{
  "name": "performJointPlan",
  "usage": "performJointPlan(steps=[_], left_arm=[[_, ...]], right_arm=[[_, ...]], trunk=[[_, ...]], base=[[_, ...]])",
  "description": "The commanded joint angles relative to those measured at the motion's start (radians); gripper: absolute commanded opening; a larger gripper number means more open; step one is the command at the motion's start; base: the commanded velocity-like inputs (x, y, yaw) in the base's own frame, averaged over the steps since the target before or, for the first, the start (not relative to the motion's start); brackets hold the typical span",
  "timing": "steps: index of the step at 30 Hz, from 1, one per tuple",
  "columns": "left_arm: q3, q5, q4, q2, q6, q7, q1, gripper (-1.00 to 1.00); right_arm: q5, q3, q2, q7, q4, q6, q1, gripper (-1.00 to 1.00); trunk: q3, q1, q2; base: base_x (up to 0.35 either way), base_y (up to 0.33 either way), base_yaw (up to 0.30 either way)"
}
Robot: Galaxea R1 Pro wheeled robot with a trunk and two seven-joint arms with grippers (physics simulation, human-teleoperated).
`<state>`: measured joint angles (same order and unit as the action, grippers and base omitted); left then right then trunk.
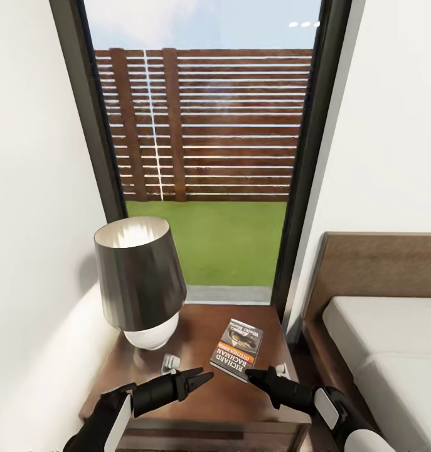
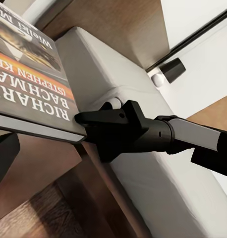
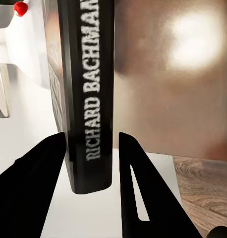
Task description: In the bedroom, move the book from the bed onto either nightstand, and place the two sandals side by side next to the bed.
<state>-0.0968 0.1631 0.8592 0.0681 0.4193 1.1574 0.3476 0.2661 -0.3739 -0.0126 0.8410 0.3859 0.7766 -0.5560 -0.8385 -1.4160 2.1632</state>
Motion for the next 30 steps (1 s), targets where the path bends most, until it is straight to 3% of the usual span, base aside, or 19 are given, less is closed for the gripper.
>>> performJointPlan(steps=[1, 9, 30], left_arm=[[-0.003, 0.001, 0.000, 0.001, 0.010, 0.004, 0.001, 1.00], [-0.003, 0.001, 0.000, 0.001, 0.010, 0.004, 0.001, 1.00], [-0.003, 0.001, 0.000, 0.001, 0.009, 0.004, 0.001, 1.00]], right_arm=[[0.001, -0.005, 0.000, 0.002, 0.000, 0.006, -0.001, -1.00], [0.001, -0.005, 0.000, 0.003, 0.000, 0.006, -0.001, -1.00], [0.001, -0.005, 0.002, 0.002, -0.001, 0.006, -0.001, -1.00]], trunk=[[-0.004, -0.004, 0.008], [-0.029, -0.034, 0.064], [-0.029, -0.034, 0.064]], base=[[0.000, 0.000, 0.000], [0.000, 0.000, 0.000], [0.066, 0.000, 0.000]])
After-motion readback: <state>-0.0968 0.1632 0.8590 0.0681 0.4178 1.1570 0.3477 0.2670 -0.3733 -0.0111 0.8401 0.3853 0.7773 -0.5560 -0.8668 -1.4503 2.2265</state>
